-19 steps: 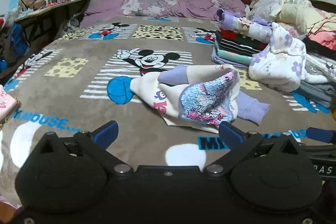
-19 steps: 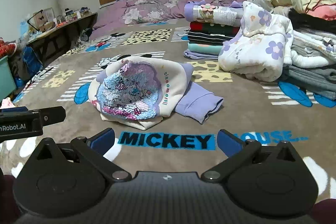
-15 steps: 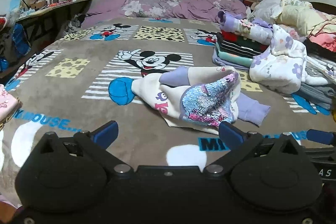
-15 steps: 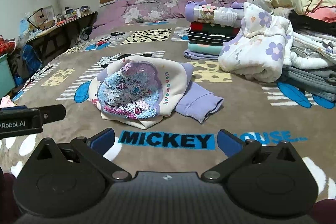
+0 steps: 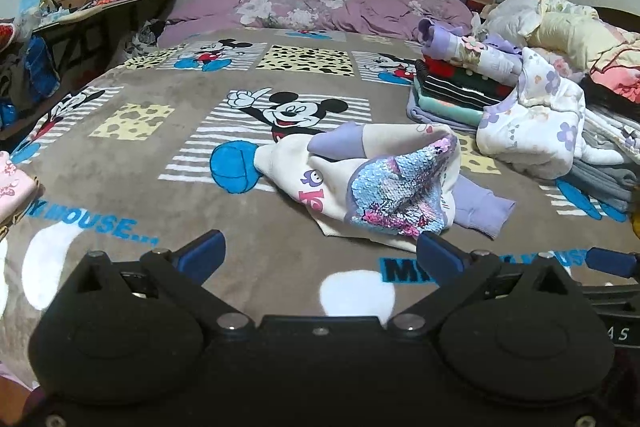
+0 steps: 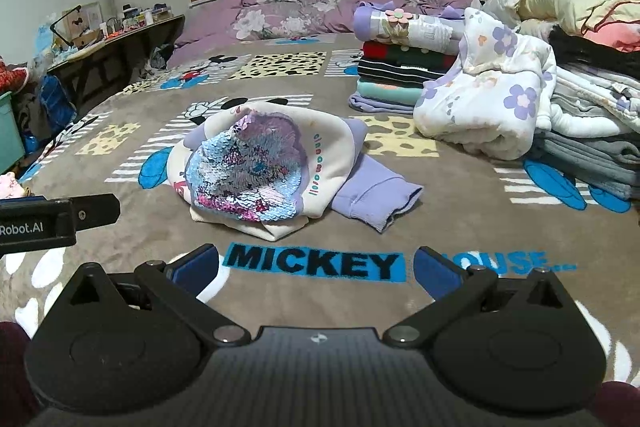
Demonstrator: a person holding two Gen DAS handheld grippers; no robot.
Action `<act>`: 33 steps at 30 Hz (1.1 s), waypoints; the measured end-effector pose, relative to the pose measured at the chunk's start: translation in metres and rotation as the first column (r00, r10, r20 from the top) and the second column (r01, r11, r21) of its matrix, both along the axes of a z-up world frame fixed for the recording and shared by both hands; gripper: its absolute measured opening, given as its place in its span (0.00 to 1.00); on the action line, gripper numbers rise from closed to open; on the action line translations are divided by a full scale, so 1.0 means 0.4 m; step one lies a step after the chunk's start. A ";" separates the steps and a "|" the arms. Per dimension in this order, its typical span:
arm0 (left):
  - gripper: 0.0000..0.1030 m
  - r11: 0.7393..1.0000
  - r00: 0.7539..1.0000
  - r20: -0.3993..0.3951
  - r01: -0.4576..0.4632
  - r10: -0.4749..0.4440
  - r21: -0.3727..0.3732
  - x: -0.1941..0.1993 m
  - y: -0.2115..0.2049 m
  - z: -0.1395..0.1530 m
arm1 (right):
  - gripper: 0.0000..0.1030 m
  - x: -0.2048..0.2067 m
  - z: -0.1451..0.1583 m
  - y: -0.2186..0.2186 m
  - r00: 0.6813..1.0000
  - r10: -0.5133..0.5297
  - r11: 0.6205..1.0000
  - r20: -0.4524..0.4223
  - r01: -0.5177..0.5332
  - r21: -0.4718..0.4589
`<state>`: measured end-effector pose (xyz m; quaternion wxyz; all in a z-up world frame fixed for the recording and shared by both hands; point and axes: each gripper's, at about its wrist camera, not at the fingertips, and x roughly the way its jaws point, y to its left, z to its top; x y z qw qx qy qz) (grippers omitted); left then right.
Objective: Fold clothes
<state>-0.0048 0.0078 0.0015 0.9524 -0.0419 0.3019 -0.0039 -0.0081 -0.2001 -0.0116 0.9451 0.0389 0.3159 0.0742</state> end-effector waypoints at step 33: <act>1.00 1.000 1.000 -0.010 0.018 -0.018 -0.007 0.026 -0.003 -0.009 | 1.00 0.022 -0.011 0.001 1.000 0.009 1.000 0.007 -0.009 0.011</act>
